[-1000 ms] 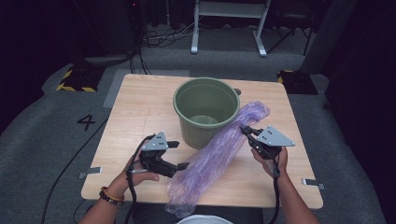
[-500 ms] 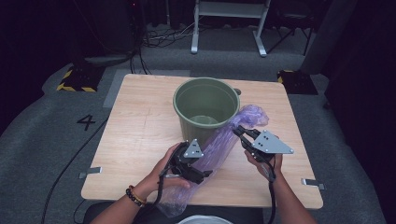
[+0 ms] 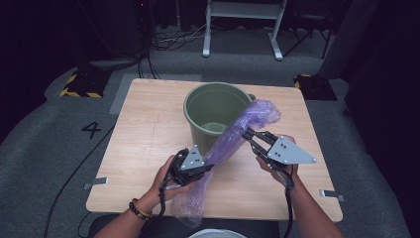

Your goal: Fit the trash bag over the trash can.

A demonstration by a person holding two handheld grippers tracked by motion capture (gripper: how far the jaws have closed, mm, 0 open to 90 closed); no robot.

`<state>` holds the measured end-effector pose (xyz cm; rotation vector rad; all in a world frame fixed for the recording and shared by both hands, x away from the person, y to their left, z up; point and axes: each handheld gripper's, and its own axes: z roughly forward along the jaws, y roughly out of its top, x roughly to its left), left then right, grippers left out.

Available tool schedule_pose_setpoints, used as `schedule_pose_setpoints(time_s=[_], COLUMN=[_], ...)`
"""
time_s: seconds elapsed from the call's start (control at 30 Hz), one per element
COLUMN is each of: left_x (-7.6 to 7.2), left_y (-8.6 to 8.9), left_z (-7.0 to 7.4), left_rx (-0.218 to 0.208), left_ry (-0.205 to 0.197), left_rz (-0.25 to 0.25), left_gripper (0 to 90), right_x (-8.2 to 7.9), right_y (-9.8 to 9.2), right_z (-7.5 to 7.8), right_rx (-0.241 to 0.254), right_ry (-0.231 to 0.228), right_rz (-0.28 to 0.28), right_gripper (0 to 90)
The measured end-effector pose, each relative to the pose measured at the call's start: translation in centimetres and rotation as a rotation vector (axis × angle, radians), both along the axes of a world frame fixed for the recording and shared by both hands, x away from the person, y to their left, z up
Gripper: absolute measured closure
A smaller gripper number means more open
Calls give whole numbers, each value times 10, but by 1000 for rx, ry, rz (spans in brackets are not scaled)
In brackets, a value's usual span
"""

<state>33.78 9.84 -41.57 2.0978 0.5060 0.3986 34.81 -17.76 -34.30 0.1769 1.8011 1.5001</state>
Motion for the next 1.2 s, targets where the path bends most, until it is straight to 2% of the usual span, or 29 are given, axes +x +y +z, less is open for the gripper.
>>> schedule_pose_setpoints(time_s=[0.07, 0.17, 0.27, 0.4, 0.53, 0.57, 0.6, 0.67, 0.7, 0.73, 0.77, 0.83, 0.9, 0.97, 1.0, 1.03, 1.07, 1.1, 1.17, 1.2], left_x=[-4, -7, -10, -13, -16, -16, -16, -16, -15, -14, -14, -12, -11, -10, -9, -9, -9, -9, -9, -9], left_y=[7, 17, 24, 29, 32, 32, 33, 34, 35, 36, 36, 38, 39, 40, 40, 39, 39, 39, 40, 41], left_z=[5, 11, 17, 22, 26, 26, 28, 30, 31, 32, 32, 33, 34, 34, 35, 36, 36, 37, 39, 40], left_rx=[-21, -37, -42, -17, -46, -46, -49, -51, -59, -65, -65, -64, -67, -63, -68, -64, -64, -62, -54, -52], left_ry=[-42, -82, -129, -214, -240, -240, -238, -237, -228, -217, -217, -209, -205, -204, -200, -197, -197, -196, -191, -190], left_rz=[28, 58, 92, 147, 153, 153, 147, 151, 149, 149, 149, 158, 162, 165, 163, 168, 168, 172, 174, 173], left_gripper=[864, 868, 864, 828, 828, 831, 841, 853, 855, 858, 858, 859, 861, 862, 862, 860, 856, 856, 847, 844], right_x=[9, 24, 41, 60, 72, 72, 78, 81, 82, 82, 82, 80, 77, 75, 70, 67, 62, 62, 51, 50], right_y=[2, 7, 15, 18, 22, 22, 25, 26, 26, 27, 27, 25, 20, 17, 16, 17, 19, 19, 24, 25], right_z=[2, 3, 3, 4, 6, 6, 6, 6, 6, 6, 6, 7, 11, 14, 19, 21, 24, 24, 29, 30], right_rx=[7, 6, -18, -7, -13, -13, -36, -39, -42, -53, -53, -61, -41, -26, -27, -38, -75, -75, -112, -104], right_ry=[19, 79, 177, 305, 394, 394, 445, 462, 472, 475, 475, 461, 455, 445, 422, 412, 384, 384, 331, 328], right_rz=[7, 2, -32, -41, -56, -56, -70, -97, -92, -86, -86, -86, -45, -28, 7, 25, 54, 54, 60, 76], right_gripper=[880, 879, 883, 883, 860, 860, 775, 718, 671, 621, 621, 542, 477, 464, 433, 429, 459, 459, 450, 450])
